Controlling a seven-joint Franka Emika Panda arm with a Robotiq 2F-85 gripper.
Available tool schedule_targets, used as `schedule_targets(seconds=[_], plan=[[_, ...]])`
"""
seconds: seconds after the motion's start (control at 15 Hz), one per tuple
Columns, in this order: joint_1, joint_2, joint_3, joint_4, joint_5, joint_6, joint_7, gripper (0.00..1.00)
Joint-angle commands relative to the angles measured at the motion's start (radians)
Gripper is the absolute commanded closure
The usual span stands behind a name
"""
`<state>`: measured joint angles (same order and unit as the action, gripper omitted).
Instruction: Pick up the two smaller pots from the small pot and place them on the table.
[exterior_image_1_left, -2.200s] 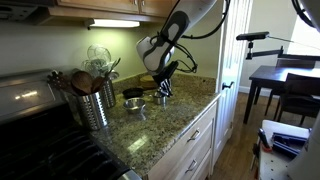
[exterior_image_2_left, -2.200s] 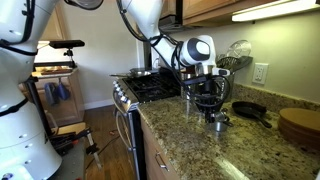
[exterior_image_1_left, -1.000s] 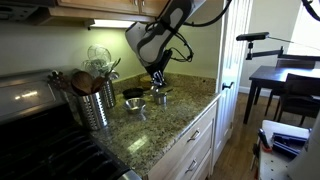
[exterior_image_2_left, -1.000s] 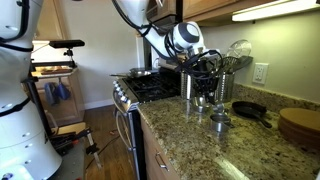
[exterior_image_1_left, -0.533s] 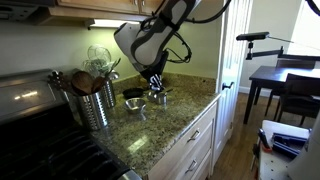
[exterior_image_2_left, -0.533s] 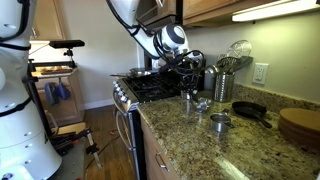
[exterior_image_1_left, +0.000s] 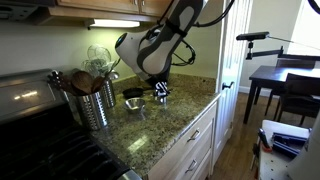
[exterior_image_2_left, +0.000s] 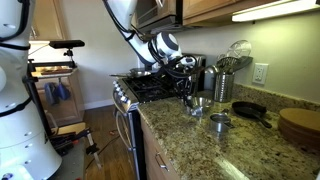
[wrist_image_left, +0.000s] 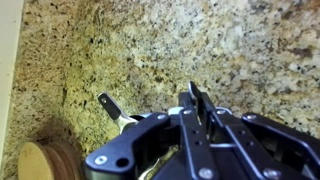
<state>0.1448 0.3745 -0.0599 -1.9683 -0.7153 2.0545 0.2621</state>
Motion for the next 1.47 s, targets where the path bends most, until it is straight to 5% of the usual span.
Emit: schedule_targets(seconds=[0.0, 1.27, 1.33, 1.4], plan=[[0.004, -0.040, 0.004, -0.063, -0.065, -0.018, 0.070, 0.91], [0.022, 0.048, 0.028, -0.050, -0.140, -0.037, 0.232, 0.90], [0.023, 0.050, 0.029, -0.049, -0.140, -0.040, 0.233, 0.63], [0.023, 0.051, 0.030, -0.049, -0.139, -0.044, 0.233, 0.62]])
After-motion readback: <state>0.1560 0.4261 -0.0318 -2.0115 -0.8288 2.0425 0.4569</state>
